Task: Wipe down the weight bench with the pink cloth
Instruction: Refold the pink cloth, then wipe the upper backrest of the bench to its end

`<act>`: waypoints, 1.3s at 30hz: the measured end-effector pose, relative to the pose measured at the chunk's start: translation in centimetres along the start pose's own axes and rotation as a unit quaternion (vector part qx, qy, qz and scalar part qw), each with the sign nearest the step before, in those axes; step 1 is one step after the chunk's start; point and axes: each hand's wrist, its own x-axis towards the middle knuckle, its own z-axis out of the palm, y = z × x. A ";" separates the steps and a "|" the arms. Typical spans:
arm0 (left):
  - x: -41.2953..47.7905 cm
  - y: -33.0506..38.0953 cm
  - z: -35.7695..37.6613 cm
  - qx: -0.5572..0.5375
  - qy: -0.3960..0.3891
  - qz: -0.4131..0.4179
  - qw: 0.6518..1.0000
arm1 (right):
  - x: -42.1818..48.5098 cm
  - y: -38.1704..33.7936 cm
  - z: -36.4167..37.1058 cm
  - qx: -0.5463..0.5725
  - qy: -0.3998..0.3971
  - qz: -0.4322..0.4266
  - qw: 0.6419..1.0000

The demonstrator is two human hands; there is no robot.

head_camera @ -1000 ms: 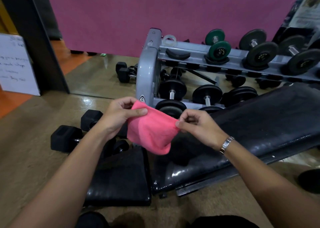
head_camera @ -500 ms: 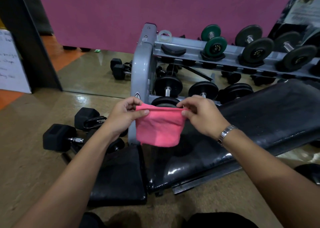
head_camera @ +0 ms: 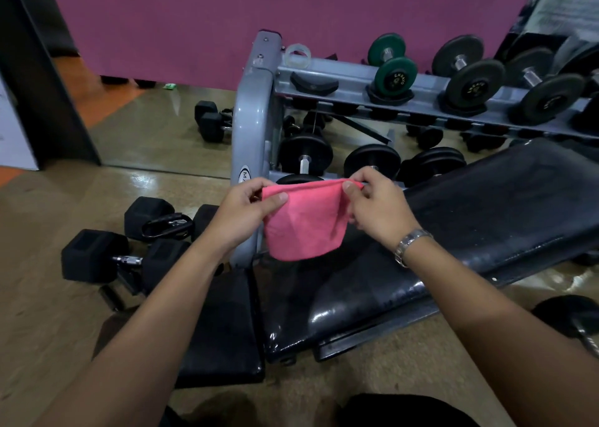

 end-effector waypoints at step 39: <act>4.9 -7.6 21.1 0.193 -0.042 -0.012 0.980 | 2.3 15.5 -0.8 0.093 -0.008 0.132 0.987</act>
